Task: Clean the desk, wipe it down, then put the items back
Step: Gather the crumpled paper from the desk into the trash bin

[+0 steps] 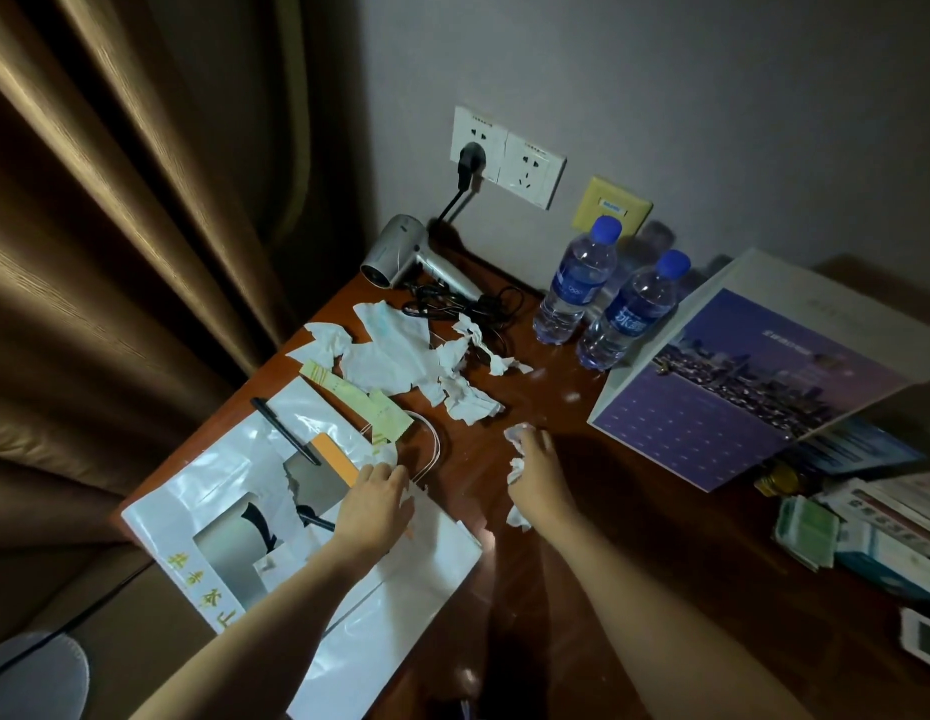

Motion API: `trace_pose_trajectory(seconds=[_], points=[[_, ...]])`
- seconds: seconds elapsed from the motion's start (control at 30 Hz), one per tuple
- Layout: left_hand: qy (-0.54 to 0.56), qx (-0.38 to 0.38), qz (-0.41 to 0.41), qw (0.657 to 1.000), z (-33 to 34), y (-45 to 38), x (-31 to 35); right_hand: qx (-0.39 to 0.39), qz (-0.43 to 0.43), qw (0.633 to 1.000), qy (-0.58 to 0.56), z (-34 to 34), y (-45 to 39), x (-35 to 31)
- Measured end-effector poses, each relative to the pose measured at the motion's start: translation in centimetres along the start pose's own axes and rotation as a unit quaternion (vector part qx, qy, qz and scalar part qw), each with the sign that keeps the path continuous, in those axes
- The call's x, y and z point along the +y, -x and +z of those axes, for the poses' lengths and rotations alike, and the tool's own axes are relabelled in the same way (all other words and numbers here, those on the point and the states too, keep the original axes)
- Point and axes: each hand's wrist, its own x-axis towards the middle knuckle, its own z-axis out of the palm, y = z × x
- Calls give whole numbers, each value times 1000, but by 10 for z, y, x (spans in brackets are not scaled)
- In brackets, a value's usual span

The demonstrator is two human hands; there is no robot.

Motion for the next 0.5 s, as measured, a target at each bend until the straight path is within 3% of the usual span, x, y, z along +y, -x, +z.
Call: trace_pose_trajectory(seconds=[0.2, 0.5], points=[[31, 83, 21, 996, -1, -2, -6, 47, 15, 999, 22, -10, -8, -6], [132, 80, -1, 988, -27, -17, -6, 38, -64, 991, 114, -15, -35, -32]])
